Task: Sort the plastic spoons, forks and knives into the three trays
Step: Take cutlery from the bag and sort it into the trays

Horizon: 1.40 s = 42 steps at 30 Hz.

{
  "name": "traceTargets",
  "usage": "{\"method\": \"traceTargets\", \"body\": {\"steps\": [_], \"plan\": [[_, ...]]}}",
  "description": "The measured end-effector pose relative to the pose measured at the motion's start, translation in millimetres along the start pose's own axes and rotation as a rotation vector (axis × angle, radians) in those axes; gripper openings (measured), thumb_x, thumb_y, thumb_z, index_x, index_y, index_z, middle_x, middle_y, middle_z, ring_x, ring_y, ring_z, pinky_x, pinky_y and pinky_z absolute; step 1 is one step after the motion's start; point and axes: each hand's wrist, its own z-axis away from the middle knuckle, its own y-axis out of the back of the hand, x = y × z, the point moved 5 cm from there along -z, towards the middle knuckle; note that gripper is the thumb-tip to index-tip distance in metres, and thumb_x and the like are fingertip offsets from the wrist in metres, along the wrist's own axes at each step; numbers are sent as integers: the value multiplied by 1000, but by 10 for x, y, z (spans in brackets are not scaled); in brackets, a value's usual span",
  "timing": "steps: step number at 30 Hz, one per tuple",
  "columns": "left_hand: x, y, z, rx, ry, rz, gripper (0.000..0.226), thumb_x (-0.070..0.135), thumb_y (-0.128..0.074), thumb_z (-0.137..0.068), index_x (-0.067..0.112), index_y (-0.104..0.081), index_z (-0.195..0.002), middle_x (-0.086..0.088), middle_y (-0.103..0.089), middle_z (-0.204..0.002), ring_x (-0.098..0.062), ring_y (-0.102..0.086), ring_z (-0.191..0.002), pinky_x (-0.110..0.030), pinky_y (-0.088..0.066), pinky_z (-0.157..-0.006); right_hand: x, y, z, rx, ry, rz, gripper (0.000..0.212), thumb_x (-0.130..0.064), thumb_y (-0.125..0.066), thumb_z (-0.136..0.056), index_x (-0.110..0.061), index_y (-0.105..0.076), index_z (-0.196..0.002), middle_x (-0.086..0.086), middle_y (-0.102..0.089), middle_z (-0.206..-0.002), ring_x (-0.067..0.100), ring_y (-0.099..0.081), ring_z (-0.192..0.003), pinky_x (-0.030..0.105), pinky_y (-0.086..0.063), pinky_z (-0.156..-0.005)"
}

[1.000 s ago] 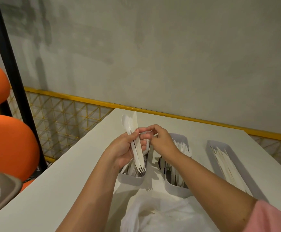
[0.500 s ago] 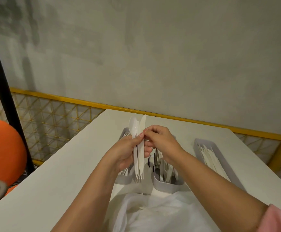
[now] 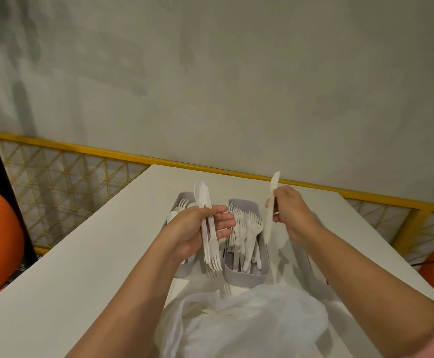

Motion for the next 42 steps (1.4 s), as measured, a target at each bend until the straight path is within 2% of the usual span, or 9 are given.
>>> {"method": "traceTargets", "body": {"steps": [5,11,18,21,24,28,32,39,42], "plan": [[-59,-47,-22,-33,7,37,24,5,-37,-98,0,-60,-100,-13,-72,-82,-21,-72,-76,-31,-59,-73,353,546,-149,163,-44,400,20,-14,-31,-96,-5,-50,-94,15,-57,-94,21,-47,-68,27,-34,-56],[-86,-85,-28,-70,-10,12,26,9,-36,-99,5,-62,-100,-9,-73,-82,-17,-72,-74,-31,-56,-77,788,842,-105,135,-191,689,29,-1,-38,-95,9,-48,-121,27,-54,-124,37,-52,-113,27,-36,-76],[-108,-86,-42,-64,-24,2,27,11,-36,-99,6,-63,-100,-10,-71,-90,-16,-72,-78,-32,-53,-85,799,783,-69,87,-88,840,37,2,-44,-92,2,-44,-129,23,-45,-129,36,-47,-117,35,-41,-93],[-100,-68,-54,-48,-29,0,26,13,-38,-99,6,-63,-101,-11,-69,-98,-18,-70,-85,-31,-53,-86,621,660,-54,104,57,746,29,1,-47,-90,1,-53,-119,20,-51,-122,30,-52,-100,25,-41,-80],[-119,-57,-69,-29,-28,-1,25,13,-40,-98,6,-64,-100,-12,-66,-104,-21,-65,-93,-34,-48,-92,288,302,113,-23,167,510,16,-5,-53,-91,-6,-62,-104,7,-59,-92,18,-50,-79,13,-37,-55],[-146,-65,-68,-27,-9,-10,27,15,-39,-98,7,-64,-101,-13,-64,-107,-24,-61,-97,-35,-45,-94,-53,-259,437,-370,272,384,14,-12,-58,-91,-8,-69,-98,0,-65,-87,8,-58,-80,15,-45,-72],[-139,-137,-28,-73,-12,8,29,14,-36,-99,4,-63,-99,-12,-69,-90,-23,-63,-87,-34,-48,-88,-154,-524,579,-533,235,252,18,-8,-55,-92,3,-65,-103,-7,-61,-74,-4,-60,-58,2,-40,-49],[-118,-138,-14,-89,-9,-23,32,19,-34,-100,3,-62,-99,-13,-69,-84,-23,-64,-74,-32,-51,-75,-108,-488,508,-524,187,233,5,-12,-55,-93,-9,-57,-89,1,-59,-67,4,-55,-53,17,-42,-48],[-82,1,-66,15,-18,2,27,20,-38,-100,6,-60,-103,-11,-66,-98,-23,-63,-88,-33,-49,-85,-159,-356,378,-396,199,133,11,-9,-52,-94,-12,-51,-83,4,-56,-75,12,-57,-57,22,-44,-46]]}}
